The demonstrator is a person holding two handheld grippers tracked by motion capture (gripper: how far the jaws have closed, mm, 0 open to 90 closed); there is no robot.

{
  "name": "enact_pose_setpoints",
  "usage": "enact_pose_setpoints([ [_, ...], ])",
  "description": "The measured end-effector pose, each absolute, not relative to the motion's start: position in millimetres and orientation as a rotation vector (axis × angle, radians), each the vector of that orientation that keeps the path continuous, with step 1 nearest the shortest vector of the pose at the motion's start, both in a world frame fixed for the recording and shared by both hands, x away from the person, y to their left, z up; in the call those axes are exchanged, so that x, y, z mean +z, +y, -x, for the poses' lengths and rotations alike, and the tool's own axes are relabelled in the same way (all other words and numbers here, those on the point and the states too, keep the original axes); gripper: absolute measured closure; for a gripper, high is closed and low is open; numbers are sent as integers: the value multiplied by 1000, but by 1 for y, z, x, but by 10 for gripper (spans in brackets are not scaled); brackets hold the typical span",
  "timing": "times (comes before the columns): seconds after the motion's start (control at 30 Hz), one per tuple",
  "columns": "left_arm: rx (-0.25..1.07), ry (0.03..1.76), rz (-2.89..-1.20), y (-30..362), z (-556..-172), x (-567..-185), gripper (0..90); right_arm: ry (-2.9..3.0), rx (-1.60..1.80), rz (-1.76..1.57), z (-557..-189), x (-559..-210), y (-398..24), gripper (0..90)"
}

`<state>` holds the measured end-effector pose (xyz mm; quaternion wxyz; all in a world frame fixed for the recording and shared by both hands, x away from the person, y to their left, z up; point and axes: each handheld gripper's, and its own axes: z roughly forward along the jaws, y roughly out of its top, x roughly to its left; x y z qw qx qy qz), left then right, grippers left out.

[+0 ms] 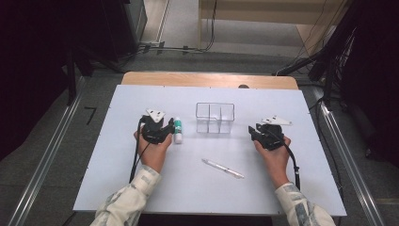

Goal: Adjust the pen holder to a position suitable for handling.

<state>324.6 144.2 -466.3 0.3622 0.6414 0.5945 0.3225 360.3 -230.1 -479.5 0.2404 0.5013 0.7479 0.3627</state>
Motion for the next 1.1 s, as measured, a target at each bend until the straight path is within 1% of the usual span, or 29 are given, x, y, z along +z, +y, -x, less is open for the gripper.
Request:
enact_pose_setpoints([
  [0.1, 844, 1540, -1631, 158, -314, -467, 370, 2035, 990, -1391, -354, -479, -241, 497],
  [0.23, 829, 1556, -1611, 176, -301, -468, 254, 2028, 973, -1395, -343, -478, -252, 353],
  [0.27, 829, 1556, -1611, 176, -301, -468, 228, 2023, 972, -1402, -340, -479, -255, 328],
  [0.3, 823, 1569, -1599, 186, -295, -469, 203, 2024, 969, -1406, -337, -479, -259, 302],
  [0.33, 821, 1576, -1602, 191, -292, -470, 186, 2030, 969, -1404, -335, -479, -262, 283],
  [0.4, 818, 1586, -1597, 195, -290, -472, 154, 2031, 972, -1415, -329, -480, -269, 271],
  [0.5, 811, 1610, -1585, 207, -284, -478, 153, 2034, 975, -1417, -323, -481, -275, 263],
  [0.53, 795, 1625, -1579, 214, -281, -480, 139, 2031, 978, -1423, -318, -481, -280, 251],
  [0.7, 806, 1646, -1562, 226, -274, -484, 135, 2021, 979, -1419, -310, -482, -293, 208],
  [0.9, 805, 1665, -1553, 232, -270, -486, 123, 2009, 978, -1455, -306, -484, -304, 206],
  [1.1, 807, 1663, -1557, 232, -269, -487, 123, 2023, 976, -1444, -302, -485, -306, 206],
])
